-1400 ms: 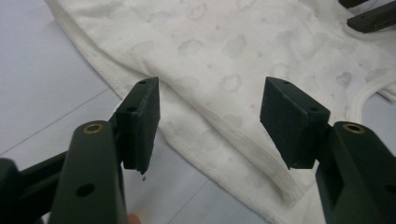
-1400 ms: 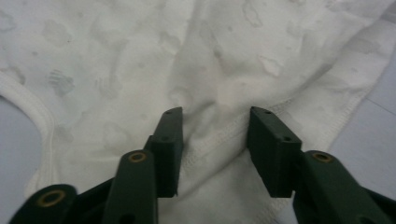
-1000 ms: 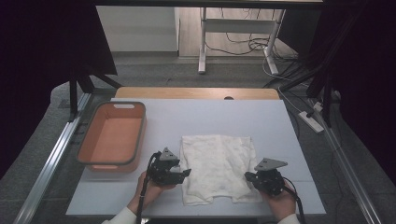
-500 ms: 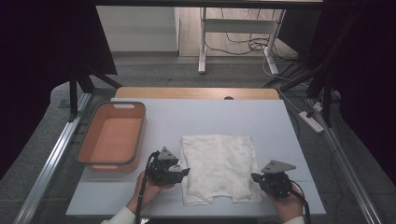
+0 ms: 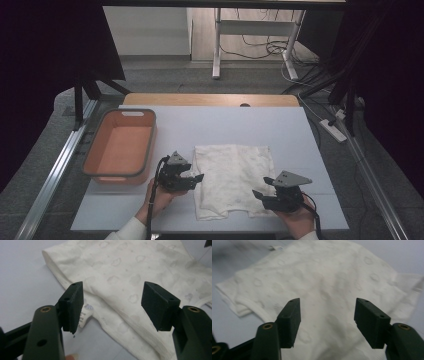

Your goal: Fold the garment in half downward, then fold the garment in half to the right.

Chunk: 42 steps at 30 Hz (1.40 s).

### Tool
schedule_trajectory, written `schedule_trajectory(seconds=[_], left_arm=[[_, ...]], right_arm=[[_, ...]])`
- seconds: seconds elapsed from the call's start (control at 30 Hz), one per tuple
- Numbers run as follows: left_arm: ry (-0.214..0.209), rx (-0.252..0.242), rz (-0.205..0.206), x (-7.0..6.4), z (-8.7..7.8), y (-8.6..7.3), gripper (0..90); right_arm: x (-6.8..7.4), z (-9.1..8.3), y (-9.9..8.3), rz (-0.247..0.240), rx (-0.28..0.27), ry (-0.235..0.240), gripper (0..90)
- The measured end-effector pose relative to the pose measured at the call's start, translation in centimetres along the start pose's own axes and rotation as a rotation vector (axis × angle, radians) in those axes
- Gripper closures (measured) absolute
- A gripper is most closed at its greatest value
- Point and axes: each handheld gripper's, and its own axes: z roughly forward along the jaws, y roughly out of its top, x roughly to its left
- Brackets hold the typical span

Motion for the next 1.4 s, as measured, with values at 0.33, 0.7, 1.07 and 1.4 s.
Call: schedule_trajectory(seconds=[0.33, 0.7, 1.07, 1.4], left_arm=[[0.004, -0.004, 0.050, -0.1, 0.1, 1.6, 33.8], [0.000, -0.031, 0.064, 0.3, -0.4, 4.9, 32.9], [-0.003, -0.031, 0.064, 1.1, 0.2, 6.2, 31.3], [0.001, -0.047, 0.054, 1.9, -0.2, 7.1, 31.4]], right_arm=[[2.0, 1.7, 1.1, -0.016, -0.014, 0.126, 30.5], [5.1, 4.2, 3.0, -0.068, -0.039, 0.183, 30.4], [7.7, 7.0, 4.5, -0.120, -0.004, 0.225, 30.6], [9.5, 8.4, 5.3, -0.149, 0.033, 0.261, 30.9]])
